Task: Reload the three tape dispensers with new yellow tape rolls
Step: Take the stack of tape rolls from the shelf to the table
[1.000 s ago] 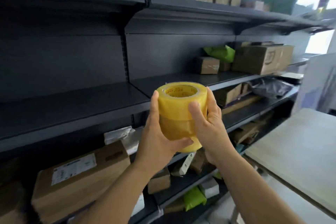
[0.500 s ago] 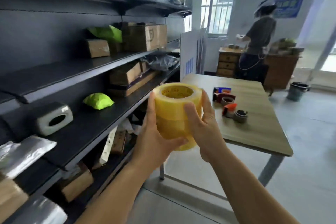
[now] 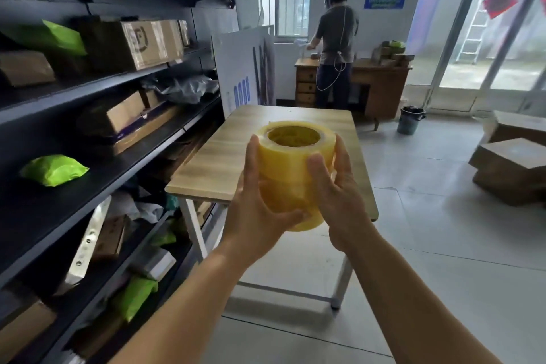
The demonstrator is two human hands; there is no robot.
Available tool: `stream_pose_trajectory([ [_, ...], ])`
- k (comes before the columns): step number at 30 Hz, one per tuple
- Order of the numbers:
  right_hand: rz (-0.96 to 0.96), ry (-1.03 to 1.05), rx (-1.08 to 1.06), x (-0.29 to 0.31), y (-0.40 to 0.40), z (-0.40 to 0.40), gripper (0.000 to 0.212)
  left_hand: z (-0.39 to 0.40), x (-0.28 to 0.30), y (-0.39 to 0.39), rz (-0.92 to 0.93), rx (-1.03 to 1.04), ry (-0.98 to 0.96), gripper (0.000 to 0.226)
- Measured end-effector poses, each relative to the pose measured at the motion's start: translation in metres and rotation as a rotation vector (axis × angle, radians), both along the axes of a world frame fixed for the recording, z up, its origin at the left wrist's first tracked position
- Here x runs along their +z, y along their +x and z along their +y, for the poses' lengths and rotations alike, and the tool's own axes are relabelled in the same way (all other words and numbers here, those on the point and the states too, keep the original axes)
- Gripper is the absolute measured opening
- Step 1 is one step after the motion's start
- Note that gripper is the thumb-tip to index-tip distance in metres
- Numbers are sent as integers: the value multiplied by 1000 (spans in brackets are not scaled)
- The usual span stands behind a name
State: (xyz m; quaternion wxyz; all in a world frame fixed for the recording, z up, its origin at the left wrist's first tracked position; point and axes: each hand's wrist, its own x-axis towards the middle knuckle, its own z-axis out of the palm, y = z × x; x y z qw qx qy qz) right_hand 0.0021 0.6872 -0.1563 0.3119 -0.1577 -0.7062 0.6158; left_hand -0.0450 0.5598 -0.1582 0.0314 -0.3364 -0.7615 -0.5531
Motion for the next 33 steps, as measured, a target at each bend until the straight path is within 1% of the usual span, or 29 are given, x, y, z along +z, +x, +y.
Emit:
stream_pose_trajectory([
  [4, 0, -26, -22, -2, 24, 63, 89, 65, -2, 23, 53, -51, 28, 127],
  [8, -33, 3, -83, -4, 50, 123, 88, 128, -6, 47, 87, -89, 45, 127],
  [11, -64, 7, -128, -6, 69, 163, 90, 170, -7, 61, 79, -136, 52, 126],
  [16, -74, -46, -196, -9, 89, 223, 97, 236, -11, 63, 23, -299, 67, 122],
  [19, -71, -88, -211, -11, 92, 259, 99, 276, -15, 61, 85, -285, 12, 122],
  [22, -64, -126, -221, -10, 87, 298, 100, 320, -22, 48, 99, -301, 9, 124],
  [27, -57, -135, -227, -6, 60, 367, 101, 398, -31, 5, 110, -362, -1, 128],
  [30, -90, -128, -248, -2, 38, 407, 100, 442, -31, -18, 71, -356, -16, 132],
  [33, -93, -139, -232, 2, 19, 444, 95, 479, -33, -40, 41, -375, -15, 132],
])
